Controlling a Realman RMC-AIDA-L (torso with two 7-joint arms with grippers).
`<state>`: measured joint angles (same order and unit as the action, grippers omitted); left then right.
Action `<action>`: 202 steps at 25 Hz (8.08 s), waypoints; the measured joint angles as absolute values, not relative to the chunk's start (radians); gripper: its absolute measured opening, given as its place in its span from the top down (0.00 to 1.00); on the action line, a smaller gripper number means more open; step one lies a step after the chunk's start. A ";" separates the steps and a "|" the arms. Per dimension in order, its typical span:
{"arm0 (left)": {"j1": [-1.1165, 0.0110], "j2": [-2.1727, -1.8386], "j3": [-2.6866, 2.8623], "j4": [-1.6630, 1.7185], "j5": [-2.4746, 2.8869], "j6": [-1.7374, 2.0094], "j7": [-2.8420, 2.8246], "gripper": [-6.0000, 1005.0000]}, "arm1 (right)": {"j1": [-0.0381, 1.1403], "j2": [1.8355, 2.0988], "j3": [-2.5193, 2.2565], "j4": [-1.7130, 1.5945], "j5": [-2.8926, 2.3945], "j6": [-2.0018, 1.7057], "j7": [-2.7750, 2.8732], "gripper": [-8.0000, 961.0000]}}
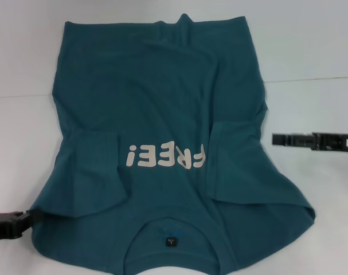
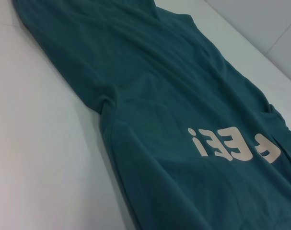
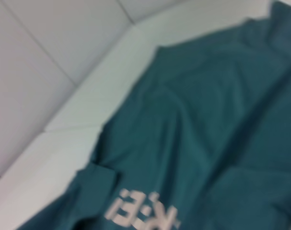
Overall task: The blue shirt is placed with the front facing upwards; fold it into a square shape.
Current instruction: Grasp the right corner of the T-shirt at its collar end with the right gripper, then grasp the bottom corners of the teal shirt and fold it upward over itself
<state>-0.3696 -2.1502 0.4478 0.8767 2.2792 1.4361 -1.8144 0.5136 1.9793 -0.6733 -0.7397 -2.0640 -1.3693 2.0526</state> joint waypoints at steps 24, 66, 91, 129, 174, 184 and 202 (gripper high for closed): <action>-0.378 -2.148 0.448 0.885 2.272 1.433 -1.817 0.99 | 0.504 1.990 -0.684 -0.687 -2.246 -1.312 2.208 0.07; -0.396 -2.146 0.448 0.880 2.278 1.433 -1.824 0.99 | 0.527 2.059 -0.718 -0.688 -2.246 -1.184 2.141 0.08; -0.397 -2.151 0.448 0.879 2.273 1.433 -1.822 0.99 | 0.519 2.048 -0.703 -0.701 -2.235 -1.443 2.140 0.08; -0.411 -2.158 0.448 0.877 2.272 1.433 -1.825 0.99 | 0.451 2.004 -0.673 -0.699 -2.237 -1.483 2.161 0.08; -0.416 -2.154 0.447 0.884 2.275 1.439 -1.855 0.99 | 0.423 2.004 -0.579 -0.689 -2.236 -1.456 2.122 0.98; -0.384 -2.149 0.447 0.960 2.282 1.529 -1.961 0.99 | 0.374 1.980 -0.517 -0.702 -2.236 -1.489 2.112 0.98; -0.354 -2.153 0.436 1.086 2.333 1.791 -2.098 0.99 | 0.277 1.937 -0.388 -0.730 -2.238 -1.601 2.059 0.98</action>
